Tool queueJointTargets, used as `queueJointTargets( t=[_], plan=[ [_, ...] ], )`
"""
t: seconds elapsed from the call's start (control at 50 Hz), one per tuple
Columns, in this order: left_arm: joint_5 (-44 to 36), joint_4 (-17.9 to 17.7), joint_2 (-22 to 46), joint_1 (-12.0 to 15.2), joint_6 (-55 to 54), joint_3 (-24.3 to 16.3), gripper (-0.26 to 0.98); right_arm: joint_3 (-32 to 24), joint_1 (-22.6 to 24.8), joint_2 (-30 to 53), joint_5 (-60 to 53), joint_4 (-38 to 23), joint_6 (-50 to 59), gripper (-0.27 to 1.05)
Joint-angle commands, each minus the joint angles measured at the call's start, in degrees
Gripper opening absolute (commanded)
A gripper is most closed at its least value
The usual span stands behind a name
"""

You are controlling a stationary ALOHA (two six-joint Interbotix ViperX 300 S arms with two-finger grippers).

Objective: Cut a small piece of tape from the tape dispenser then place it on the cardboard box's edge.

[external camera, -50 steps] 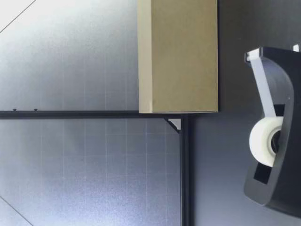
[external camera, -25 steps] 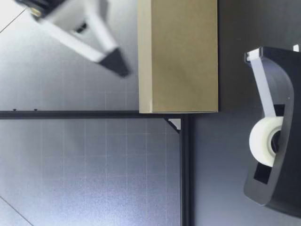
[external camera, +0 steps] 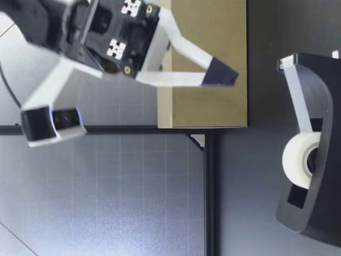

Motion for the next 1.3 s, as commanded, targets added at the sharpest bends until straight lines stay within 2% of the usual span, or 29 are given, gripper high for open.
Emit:
queueJointTargets(
  t=[0.0,0.06,0.12,0.24,0.34,0.46,0.62,0.68,0.94,1.28],
  plan=[
    [-0.53,-0.09,0.35,0.18,-0.09,-0.53,-0.1,-3.08,-3.96,1.76,3.69,10.63,-8.61,-0.1],
    [-0.53,-0.09,0.44,0.09,-0.09,-0.53,-0.1,-4.57,-6.68,4.13,6.59,15.91,-13.54,-0.1],
    [-0.53,-0.09,0.44,0.09,-0.18,-0.53,-0.1,-5.8,-8.88,6.24,9.49,18.37,-15.82,-0.1],
    [-0.53,-0.09,0.53,0.18,-0.26,-0.53,-0.1,-8.79,-11.78,10.11,15.56,18.9,-16.87,-0.08],
    [-0.53,-0.09,0.7,0.09,-0.26,-0.53,-0.1,-10.99,-12.22,13.01,18.98,18.81,-16.96,-0.02],
    [-0.53,-0.18,1.14,0.09,-0.18,-0.44,-0.1,-12.48,-12.22,15.56,20.39,18.54,-16.87,0.11],
    [-0.53,-0.18,2.37,0.18,-0.18,-0.09,-0.1,-13.45,-12.13,17.49,20.92,18.81,-16.79,0.38],
    [-0.53,-0.18,2.64,0.09,-0.18,0.18,-0.1,-13.45,-12.04,17.84,21.01,18.9,-16.61,0.42],
    [-0.53,-0.18,2.81,0.18,-0.09,0.18,-0.1,-13.54,-10.46,19.86,22.68,21.8,-16.26,0.41],
    [-0.53,-0.09,2.81,0.09,-0.09,0.09,-0.1,-13.54,-9.05,20.57,24.17,22.32,-15.56,0.41]
  ],
)
